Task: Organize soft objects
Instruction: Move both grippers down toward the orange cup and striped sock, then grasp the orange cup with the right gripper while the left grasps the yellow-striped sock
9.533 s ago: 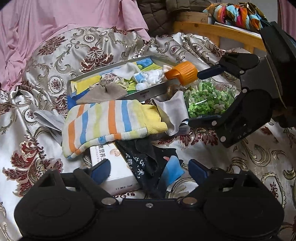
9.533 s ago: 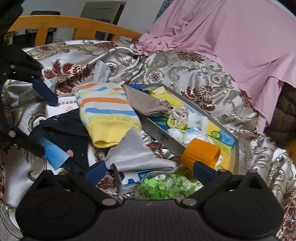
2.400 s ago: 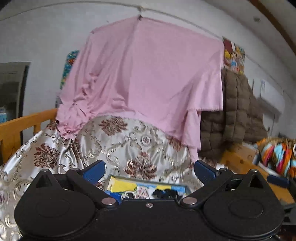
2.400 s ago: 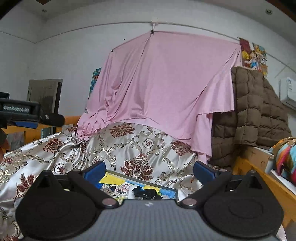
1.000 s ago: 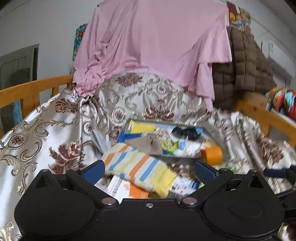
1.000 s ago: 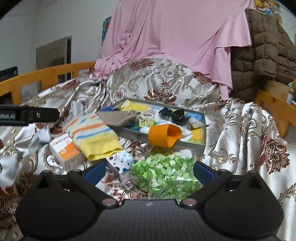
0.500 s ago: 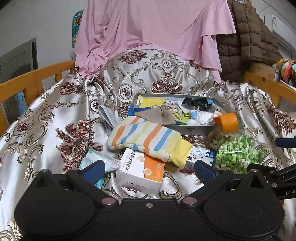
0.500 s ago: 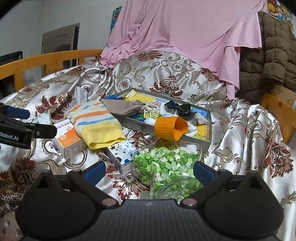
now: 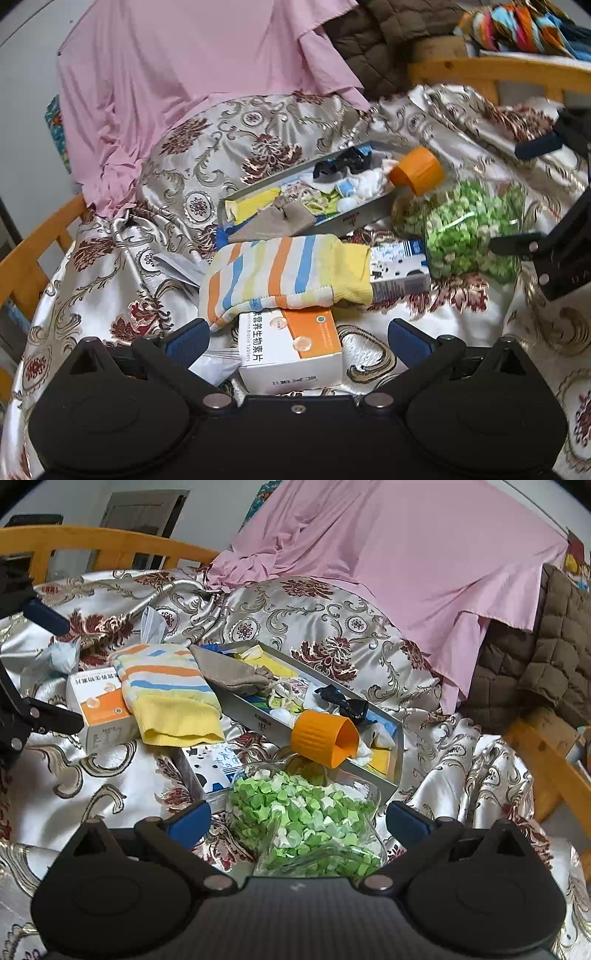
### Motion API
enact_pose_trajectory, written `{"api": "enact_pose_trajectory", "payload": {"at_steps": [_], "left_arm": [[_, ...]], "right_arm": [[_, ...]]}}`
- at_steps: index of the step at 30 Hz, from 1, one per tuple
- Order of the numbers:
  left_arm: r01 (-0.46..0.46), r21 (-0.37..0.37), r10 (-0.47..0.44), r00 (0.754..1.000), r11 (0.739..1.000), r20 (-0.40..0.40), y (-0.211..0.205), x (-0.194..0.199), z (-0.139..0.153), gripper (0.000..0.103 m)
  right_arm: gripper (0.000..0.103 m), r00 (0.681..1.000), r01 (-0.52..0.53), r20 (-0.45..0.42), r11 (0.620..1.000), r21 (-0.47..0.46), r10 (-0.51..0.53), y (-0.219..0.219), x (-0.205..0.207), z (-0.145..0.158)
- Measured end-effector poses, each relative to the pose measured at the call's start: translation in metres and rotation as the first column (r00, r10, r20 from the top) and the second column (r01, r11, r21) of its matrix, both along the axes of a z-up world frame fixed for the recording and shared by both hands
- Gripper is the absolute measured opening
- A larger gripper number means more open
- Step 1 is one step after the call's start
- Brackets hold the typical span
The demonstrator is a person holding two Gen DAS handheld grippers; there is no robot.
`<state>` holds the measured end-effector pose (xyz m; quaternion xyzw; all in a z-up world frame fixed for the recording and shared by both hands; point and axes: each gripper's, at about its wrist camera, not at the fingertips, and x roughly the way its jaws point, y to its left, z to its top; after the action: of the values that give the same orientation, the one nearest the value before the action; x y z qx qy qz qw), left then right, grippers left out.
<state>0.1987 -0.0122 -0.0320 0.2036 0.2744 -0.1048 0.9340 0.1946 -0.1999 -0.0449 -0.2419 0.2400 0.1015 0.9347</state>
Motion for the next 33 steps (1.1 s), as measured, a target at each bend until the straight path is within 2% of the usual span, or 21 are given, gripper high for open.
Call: {"api": "enact_pose_trajectory", "payload": {"at_steps": [4,10,14,17,19,24,27,33], "left_arm": [[0.029,0.041,-0.028,0.999,0.999,-0.015,-0.001,0.011,-0.002,0.102],[0.158,0.133,-0.146,0.985,0.978,-0.096,-0.007,0.040,-0.007,0.102],[0.226,0.241,-0.207,0.973,0.944,-0.103,-0.016,0.049,-0.012,0.102],[0.257,0.352,-0.238,0.967,0.900,-0.096,-0.026,0.055,-0.018,0.102],[0.281,0.387,-0.269,0.959,0.878,-0.086,-0.031,0.058,-0.020,0.102],[0.307,0.431,-0.292,0.951,0.848,-0.103,-0.036,0.070,-0.023,0.102],[0.312,0.431,-0.296,0.949,0.847,-0.106,-0.035,0.077,-0.024,0.102],[0.347,0.414,-0.333,0.937,0.842,-0.109,-0.041,0.088,-0.028,0.096]], "right_arm": [[0.103,1.000,0.003,0.009,1.000,-0.025,-0.003,0.003,0.003,-0.004],[0.103,0.999,0.022,0.051,0.996,-0.088,-0.017,0.003,0.009,-0.008],[0.103,0.997,0.018,0.076,0.990,-0.143,-0.007,0.002,0.020,-0.012],[0.103,0.995,0.018,0.101,0.982,-0.190,0.002,0.004,0.034,-0.011],[0.103,0.992,0.009,0.121,0.976,-0.217,0.018,0.006,0.042,-0.011],[0.102,0.989,-0.044,0.123,0.966,-0.255,0.077,0.016,0.057,-0.012],[0.100,0.988,-0.071,0.116,0.963,-0.261,0.104,0.022,0.066,-0.013],[0.086,0.990,-0.092,0.074,0.955,-0.281,0.117,0.037,0.093,-0.015]]}}
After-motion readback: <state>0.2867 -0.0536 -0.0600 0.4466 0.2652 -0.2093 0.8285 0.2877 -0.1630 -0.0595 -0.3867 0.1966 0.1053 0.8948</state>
